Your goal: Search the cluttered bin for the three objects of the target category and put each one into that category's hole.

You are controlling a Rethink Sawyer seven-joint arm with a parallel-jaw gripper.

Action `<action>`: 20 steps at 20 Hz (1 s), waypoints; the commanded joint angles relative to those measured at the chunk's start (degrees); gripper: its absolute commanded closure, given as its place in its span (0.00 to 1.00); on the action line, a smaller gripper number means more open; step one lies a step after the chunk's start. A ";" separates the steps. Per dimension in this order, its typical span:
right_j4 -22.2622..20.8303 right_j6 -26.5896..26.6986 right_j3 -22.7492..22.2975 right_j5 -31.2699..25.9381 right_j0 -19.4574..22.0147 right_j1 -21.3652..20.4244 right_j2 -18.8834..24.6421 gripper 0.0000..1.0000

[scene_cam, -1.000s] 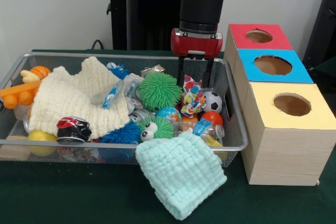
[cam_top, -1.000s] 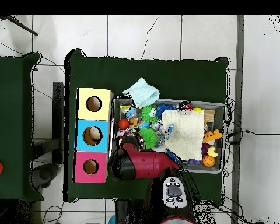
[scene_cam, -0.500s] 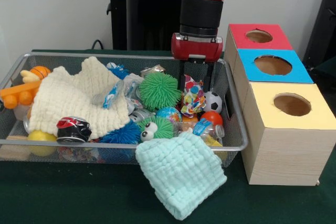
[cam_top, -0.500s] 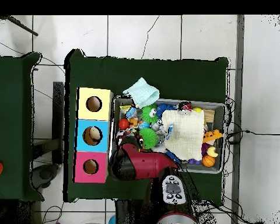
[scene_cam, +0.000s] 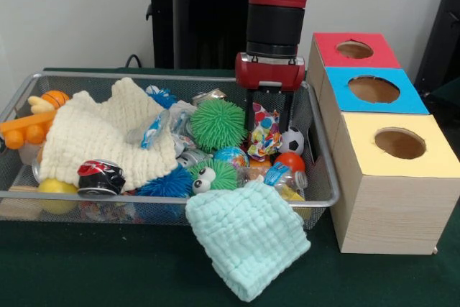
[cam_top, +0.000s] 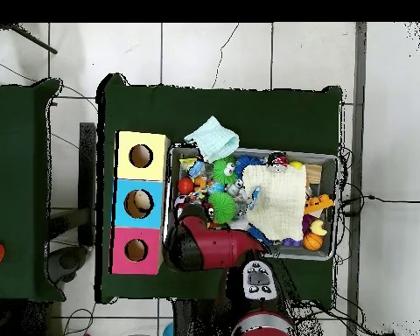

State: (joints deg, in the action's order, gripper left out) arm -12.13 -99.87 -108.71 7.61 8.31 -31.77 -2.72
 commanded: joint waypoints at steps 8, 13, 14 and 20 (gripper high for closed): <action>-1.11 -10.19 -1.74 6.18 1.46 3.31 2.26 0.00; -1.19 -10.27 -1.82 7.36 1.47 3.86 2.16 0.00; -1.19 -10.31 -1.83 7.59 1.47 3.99 2.13 0.00; -1.53 -9.94 -1.77 7.96 1.42 4.27 1.96 0.00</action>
State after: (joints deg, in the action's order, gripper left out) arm -12.11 -99.87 -109.14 11.16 8.30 -30.10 -2.72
